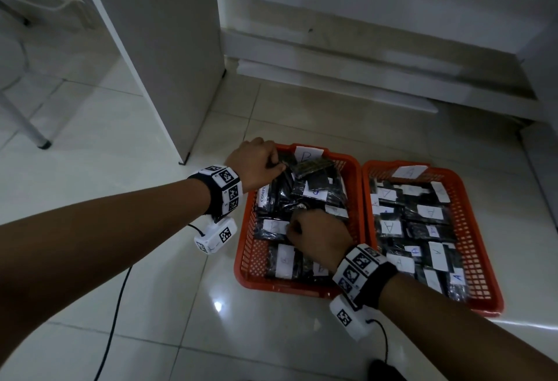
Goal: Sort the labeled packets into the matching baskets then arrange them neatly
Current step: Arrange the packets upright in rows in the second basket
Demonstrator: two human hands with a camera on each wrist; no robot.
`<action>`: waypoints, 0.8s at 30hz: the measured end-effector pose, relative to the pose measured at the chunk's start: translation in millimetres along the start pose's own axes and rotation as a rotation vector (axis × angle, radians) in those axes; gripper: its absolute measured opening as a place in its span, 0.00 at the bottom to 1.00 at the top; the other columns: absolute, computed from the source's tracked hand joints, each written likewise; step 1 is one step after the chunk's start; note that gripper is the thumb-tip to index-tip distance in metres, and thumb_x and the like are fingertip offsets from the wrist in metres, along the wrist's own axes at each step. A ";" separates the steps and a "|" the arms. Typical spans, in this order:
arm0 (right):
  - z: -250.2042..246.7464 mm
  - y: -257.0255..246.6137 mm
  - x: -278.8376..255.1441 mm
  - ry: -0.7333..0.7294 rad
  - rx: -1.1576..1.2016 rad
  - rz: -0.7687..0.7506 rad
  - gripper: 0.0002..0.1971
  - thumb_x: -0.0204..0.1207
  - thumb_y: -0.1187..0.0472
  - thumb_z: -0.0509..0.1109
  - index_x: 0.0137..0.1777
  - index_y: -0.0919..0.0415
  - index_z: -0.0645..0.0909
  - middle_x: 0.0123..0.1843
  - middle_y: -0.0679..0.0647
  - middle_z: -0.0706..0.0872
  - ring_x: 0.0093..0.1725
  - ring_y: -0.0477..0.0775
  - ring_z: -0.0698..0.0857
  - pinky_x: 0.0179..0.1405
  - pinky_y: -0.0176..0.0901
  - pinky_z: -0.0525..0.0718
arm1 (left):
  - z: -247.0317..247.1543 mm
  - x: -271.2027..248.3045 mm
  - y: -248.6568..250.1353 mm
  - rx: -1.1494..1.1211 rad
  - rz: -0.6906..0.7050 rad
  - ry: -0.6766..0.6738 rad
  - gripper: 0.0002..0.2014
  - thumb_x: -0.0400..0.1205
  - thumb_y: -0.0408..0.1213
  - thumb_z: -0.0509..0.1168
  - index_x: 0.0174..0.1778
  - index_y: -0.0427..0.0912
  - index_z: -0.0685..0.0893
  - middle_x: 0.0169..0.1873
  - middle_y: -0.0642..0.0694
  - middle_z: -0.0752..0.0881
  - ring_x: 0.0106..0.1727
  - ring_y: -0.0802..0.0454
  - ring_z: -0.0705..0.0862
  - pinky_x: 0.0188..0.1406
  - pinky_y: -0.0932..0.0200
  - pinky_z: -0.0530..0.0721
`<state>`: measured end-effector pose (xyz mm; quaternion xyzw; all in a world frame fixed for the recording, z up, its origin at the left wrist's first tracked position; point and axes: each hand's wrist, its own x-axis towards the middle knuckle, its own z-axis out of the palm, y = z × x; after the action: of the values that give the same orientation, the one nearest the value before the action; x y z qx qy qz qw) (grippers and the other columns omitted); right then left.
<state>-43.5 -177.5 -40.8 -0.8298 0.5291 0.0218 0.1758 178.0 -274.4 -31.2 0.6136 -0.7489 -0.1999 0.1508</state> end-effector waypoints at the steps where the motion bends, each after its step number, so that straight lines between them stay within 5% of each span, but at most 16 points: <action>1: -9.4 3.8 0.7 0.084 0.035 0.024 0.10 0.85 0.46 0.66 0.48 0.51 0.80 0.45 0.48 0.86 0.42 0.52 0.87 0.38 0.49 0.87 | -0.8 -0.8 -2.1 0.027 -0.016 -0.010 0.15 0.75 0.66 0.63 0.42 0.58 0.76 0.42 0.54 0.79 0.44 0.47 0.82 0.45 0.50 0.85; 3: -24.6 20.0 2.4 0.285 0.089 0.075 0.10 0.83 0.48 0.70 0.50 0.50 0.74 0.50 0.47 0.79 0.44 0.50 0.81 0.36 0.47 0.81 | -3.9 -4.0 -5.4 0.090 -0.050 -0.051 0.20 0.74 0.69 0.64 0.44 0.56 0.72 0.41 0.54 0.78 0.45 0.47 0.81 0.45 0.50 0.84; 5: -32.2 44.6 8.0 0.394 0.066 0.149 0.17 0.78 0.48 0.76 0.59 0.53 0.75 0.59 0.52 0.76 0.55 0.55 0.78 0.46 0.49 0.80 | -3.7 -6.3 -10.5 0.143 -0.076 -0.113 0.26 0.72 0.74 0.64 0.50 0.58 0.69 0.43 0.53 0.81 0.46 0.47 0.82 0.47 0.49 0.85; 7: -34.3 67.8 17.2 0.283 -0.029 0.222 0.30 0.75 0.42 0.78 0.71 0.55 0.76 0.66 0.57 0.76 0.65 0.64 0.75 0.64 0.57 0.80 | -0.4 -8.5 -14.2 0.184 -0.090 -0.164 0.36 0.66 0.81 0.61 0.58 0.56 0.72 0.44 0.53 0.83 0.46 0.46 0.82 0.48 0.47 0.87; 9: -32.5 80.5 24.4 0.114 -0.110 0.207 0.33 0.76 0.38 0.76 0.76 0.53 0.77 0.67 0.58 0.76 0.68 0.67 0.74 0.70 0.58 0.71 | 3.5 -12.0 -14.2 0.211 -0.087 -0.199 0.41 0.64 0.82 0.62 0.61 0.53 0.74 0.45 0.52 0.83 0.47 0.46 0.82 0.48 0.45 0.88; 15: -32.4 87.5 28.1 0.215 -0.125 0.069 0.10 0.80 0.51 0.74 0.58 0.52 0.84 0.59 0.54 0.76 0.62 0.63 0.73 0.56 0.52 0.68 | 5.8 -19.0 -10.2 0.196 -0.107 -0.243 0.31 0.71 0.74 0.70 0.55 0.53 0.72 0.48 0.47 0.81 0.50 0.44 0.82 0.50 0.46 0.86; 19: -32.2 84.8 24.3 0.156 -0.101 0.034 0.16 0.78 0.48 0.74 0.61 0.53 0.83 0.60 0.53 0.76 0.62 0.60 0.73 0.57 0.53 0.70 | 5.9 -17.9 -11.0 0.179 -0.116 -0.235 0.33 0.70 0.74 0.71 0.57 0.52 0.74 0.48 0.48 0.80 0.51 0.44 0.83 0.50 0.47 0.86; 22: -30.2 80.1 23.1 0.103 -0.044 0.013 0.26 0.78 0.42 0.75 0.72 0.52 0.80 0.63 0.53 0.77 0.64 0.59 0.73 0.59 0.54 0.78 | 8.7 -16.3 -10.8 0.116 -0.137 -0.206 0.45 0.66 0.75 0.72 0.69 0.47 0.71 0.57 0.45 0.84 0.55 0.42 0.85 0.53 0.45 0.88; 24: -29.9 76.4 26.9 0.108 -0.019 0.005 0.24 0.79 0.42 0.76 0.71 0.50 0.82 0.62 0.52 0.77 0.64 0.58 0.73 0.56 0.50 0.76 | 7.6 -16.0 -8.7 0.080 -0.152 -0.205 0.51 0.62 0.77 0.71 0.73 0.47 0.69 0.62 0.43 0.85 0.57 0.42 0.86 0.55 0.43 0.88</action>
<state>-103.9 -239.2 -39.3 -0.8301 0.5398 -0.0176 0.1387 185.2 -259.3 -41.7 0.6504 -0.7192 -0.2423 0.0335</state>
